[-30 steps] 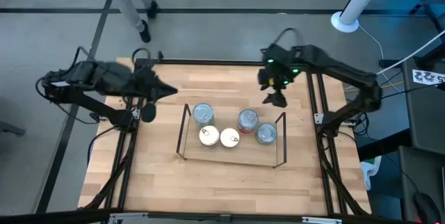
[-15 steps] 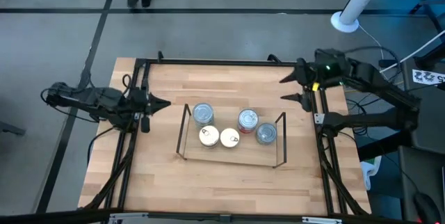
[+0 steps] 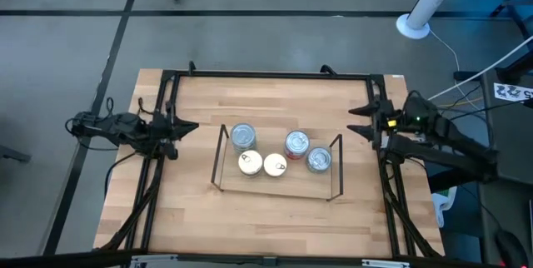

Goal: Stack canned seafood by type on shelf
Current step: Return to Home Position

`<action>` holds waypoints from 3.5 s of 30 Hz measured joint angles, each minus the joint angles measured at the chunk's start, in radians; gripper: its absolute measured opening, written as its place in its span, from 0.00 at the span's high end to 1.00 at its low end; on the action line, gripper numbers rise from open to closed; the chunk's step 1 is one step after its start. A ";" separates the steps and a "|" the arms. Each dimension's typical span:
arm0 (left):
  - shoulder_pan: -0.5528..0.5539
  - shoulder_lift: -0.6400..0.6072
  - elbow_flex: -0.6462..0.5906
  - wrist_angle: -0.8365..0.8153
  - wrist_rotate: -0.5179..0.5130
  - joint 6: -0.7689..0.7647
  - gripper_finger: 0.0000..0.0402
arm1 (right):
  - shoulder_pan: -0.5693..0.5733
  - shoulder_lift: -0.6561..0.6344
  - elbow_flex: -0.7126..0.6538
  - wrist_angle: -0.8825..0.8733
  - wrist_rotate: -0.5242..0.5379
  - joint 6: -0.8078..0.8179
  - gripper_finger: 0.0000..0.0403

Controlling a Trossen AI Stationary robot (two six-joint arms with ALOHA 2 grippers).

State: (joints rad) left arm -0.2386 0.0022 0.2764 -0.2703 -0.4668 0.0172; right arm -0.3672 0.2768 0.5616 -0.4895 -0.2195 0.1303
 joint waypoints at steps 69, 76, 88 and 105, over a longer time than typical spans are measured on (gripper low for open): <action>0.264 0.003 -0.205 0.120 -0.016 -0.171 0.97 | 0.001 -0.264 -0.510 0.437 -0.052 -0.102 0.29; 0.264 0.003 -0.205 0.120 -0.017 -0.168 0.97 | 0.001 -0.264 -0.509 0.438 -0.053 -0.102 0.29; 0.264 0.003 -0.205 0.120 -0.017 -0.168 0.97 | 0.009 -0.261 -0.509 0.442 -0.052 -0.102 0.29; 0.264 0.003 -0.205 0.119 -0.017 -0.167 0.97 | 0.059 -0.236 -0.507 0.447 -0.018 -0.101 0.29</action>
State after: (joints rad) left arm 0.0254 0.0055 0.0719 -0.1509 -0.4835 -0.1501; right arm -0.3080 0.0410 0.0544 -0.0422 -0.2375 0.0296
